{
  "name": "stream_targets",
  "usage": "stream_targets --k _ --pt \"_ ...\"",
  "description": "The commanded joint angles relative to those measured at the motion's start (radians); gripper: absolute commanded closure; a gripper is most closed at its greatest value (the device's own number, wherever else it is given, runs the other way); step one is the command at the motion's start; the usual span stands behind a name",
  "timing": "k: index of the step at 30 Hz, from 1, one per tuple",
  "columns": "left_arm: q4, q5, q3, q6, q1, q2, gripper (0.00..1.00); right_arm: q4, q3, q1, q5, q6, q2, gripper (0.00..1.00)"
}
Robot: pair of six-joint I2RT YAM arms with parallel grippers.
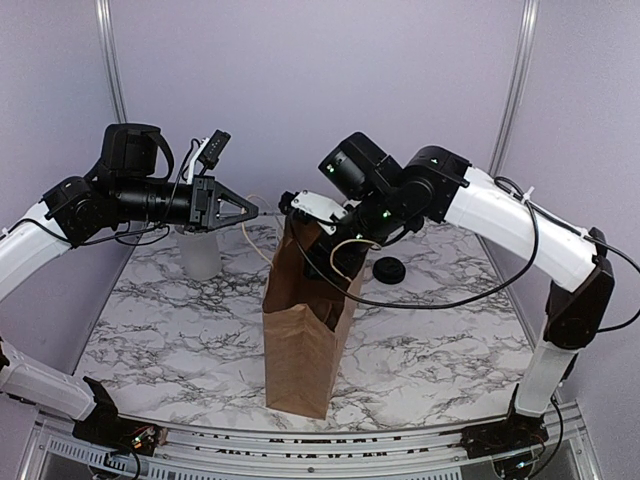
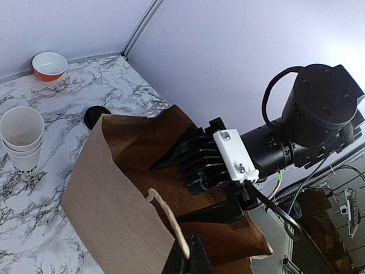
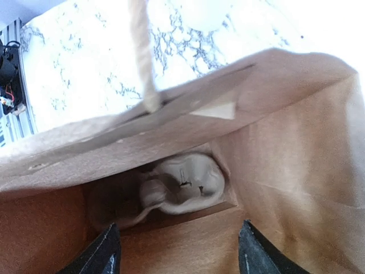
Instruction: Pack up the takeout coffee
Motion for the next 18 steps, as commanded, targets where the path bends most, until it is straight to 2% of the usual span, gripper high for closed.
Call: stream_targets --k 1,4,18 --pt "-0.004 0.011 0.027 0.011 0.005 -0.009 1.00 0.071 0.036 0.010 0.043 0.052 -0.039 0.32" --pt "0.000 0.020 0.025 0.008 0.005 -0.009 1.00 0.122 0.014 0.009 0.088 0.086 -0.041 0.30" --pt "0.024 0.050 0.022 -0.013 0.005 0.001 1.00 0.508 -0.127 0.001 0.252 0.193 -0.136 0.10"
